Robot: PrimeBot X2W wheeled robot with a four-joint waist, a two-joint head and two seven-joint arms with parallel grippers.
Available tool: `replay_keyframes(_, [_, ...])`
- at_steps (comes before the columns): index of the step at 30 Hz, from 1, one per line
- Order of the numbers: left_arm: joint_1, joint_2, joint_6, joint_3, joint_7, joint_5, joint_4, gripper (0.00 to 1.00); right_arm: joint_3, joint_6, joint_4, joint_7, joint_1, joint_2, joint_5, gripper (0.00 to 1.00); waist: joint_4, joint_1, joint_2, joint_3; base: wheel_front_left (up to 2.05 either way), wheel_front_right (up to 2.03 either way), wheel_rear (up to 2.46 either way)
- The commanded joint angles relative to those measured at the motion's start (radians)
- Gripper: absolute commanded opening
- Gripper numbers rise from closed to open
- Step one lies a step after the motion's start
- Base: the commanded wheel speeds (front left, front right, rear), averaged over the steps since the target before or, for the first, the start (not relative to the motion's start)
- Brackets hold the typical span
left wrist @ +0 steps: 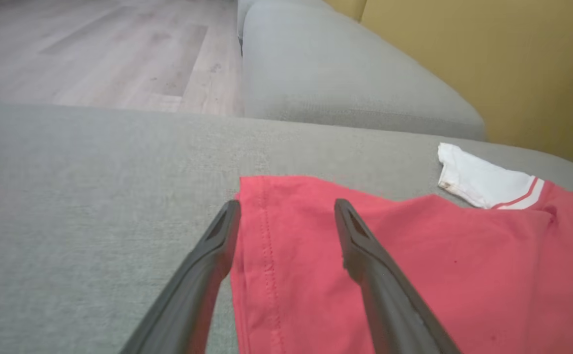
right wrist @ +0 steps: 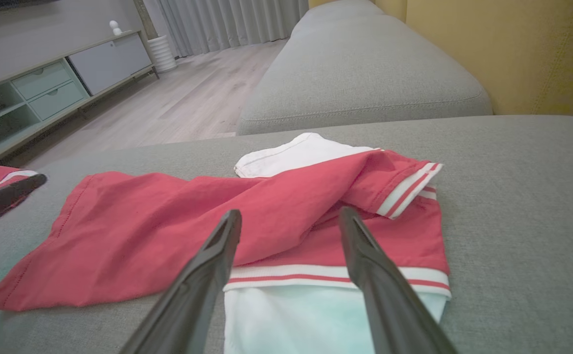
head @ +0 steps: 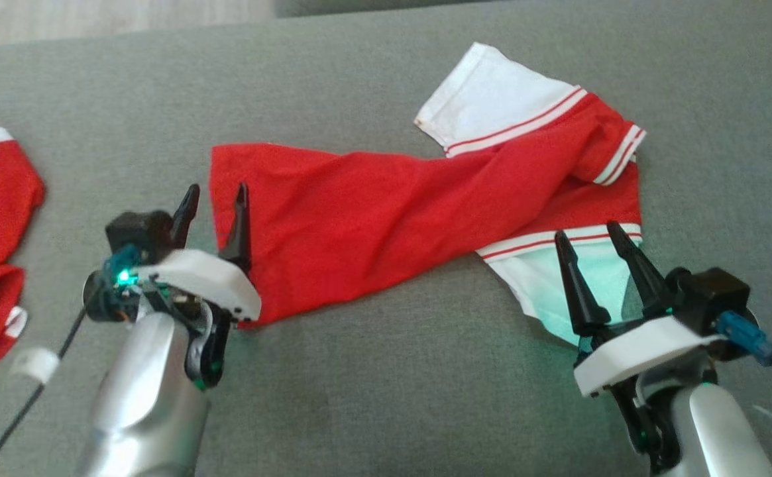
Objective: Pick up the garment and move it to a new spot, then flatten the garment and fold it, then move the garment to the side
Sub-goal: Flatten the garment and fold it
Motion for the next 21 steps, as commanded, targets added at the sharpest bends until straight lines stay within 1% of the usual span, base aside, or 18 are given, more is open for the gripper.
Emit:
replay_keyframes(1, [-0.034,0.017,0.008,0.039,0.012,-0.007,-0.005,1.00,0.029,0.008,-0.042,0.003,-0.038,-0.003,-0.007,1.00,-0.020,-0.0002,0.0000,0.021,0.00,0.00,0.00])
replay_keyframes(5, [-0.109,0.013,0.004,0.063,0.058,-0.052,0.072,1.00,0.031,0.008,-0.044,0.000,-0.049,-0.003,-0.008,1.00,-0.039,-0.0002,0.0000,0.052,0.00,0.00,0.00])
replay_keyframes(11, [-0.181,0.008,-0.011,0.071,0.066,-0.086,0.129,1.00,0.030,0.008,-0.045,-0.007,-0.057,-0.003,-0.010,1.00,-0.049,-0.0002,0.0000,0.083,0.00,0.00,0.00])
replay_keyframes(13, [-0.196,0.007,-0.008,0.070,0.060,-0.087,0.141,1.00,0.029,0.008,-0.046,-0.007,-0.059,-0.003,-0.011,1.00,-0.049,-0.0002,0.0000,0.090,0.00,0.00,0.00])
replay_keyframes(17, [-0.221,0.009,0.021,0.077,0.059,-0.086,0.180,1.00,0.029,0.008,-0.047,-0.007,-0.064,-0.003,-0.013,1.00,-0.047,-0.0002,0.0000,0.102,0.00,0.00,0.00])
replay_keyframes(21, [-0.256,0.003,0.018,0.069,0.047,-0.091,0.196,1.00,0.028,0.008,-0.052,-0.004,-0.068,-0.003,-0.018,1.00,-0.042,-0.0002,0.0000,0.112,0.00,0.00,0.00])
